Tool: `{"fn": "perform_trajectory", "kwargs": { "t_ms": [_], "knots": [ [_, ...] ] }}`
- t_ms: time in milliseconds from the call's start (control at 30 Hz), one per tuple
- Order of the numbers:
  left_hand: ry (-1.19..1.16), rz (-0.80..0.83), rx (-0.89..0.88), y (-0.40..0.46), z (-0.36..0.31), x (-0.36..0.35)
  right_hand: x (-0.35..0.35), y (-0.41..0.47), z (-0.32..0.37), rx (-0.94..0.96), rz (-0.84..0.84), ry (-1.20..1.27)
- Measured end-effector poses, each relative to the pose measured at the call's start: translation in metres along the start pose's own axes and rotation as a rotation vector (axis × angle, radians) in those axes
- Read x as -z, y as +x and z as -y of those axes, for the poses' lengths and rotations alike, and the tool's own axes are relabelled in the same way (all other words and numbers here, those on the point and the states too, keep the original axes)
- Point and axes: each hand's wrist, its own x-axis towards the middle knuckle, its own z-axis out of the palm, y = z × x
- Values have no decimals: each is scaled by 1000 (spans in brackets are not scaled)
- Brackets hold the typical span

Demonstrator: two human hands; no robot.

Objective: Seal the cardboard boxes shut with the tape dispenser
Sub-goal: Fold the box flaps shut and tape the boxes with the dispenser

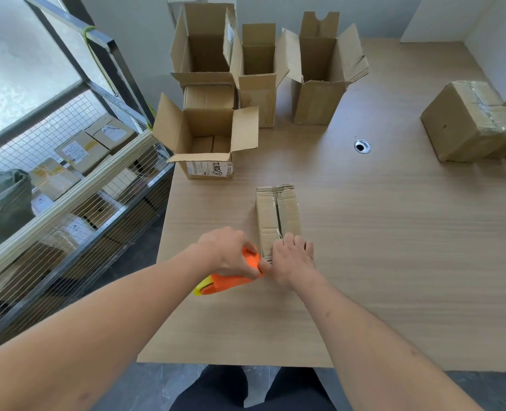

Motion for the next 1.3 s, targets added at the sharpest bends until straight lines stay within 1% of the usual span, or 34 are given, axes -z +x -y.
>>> {"fn": "perform_trajectory", "kwargs": {
  "t_ms": [133,200,433,600,700,800,900,1033,1167,1300],
  "knots": [
    [-1,-26,91,4,-13,5,5,4,-3,10,16,-5],
    [25,-45,109,3,-18,5,7,4,-3,19,31,-10],
    [204,-63,81,-2,-30,3,9,7,-3,27,79,-23],
    [393,-57,2,-9,-44,7,7,8,-3,29,66,-11],
    [443,-53,-11,-11,-49,7,8,7,-4,38,56,-21],
    [484,-9,-10,-11,-45,-4,6,5,-2,40,32,-19],
    [412,-38,30,-9,-36,-18,4,7,-4,47,5,-4],
    [371,-102,75,-16,-13,-22,1,6,-4,39,-17,1],
    [287,-265,90,-30,20,-19,0,-1,-6,31,-71,23],
    [147,-415,113,-39,44,-16,5,-9,-4,10,-147,70]
  ]
}}
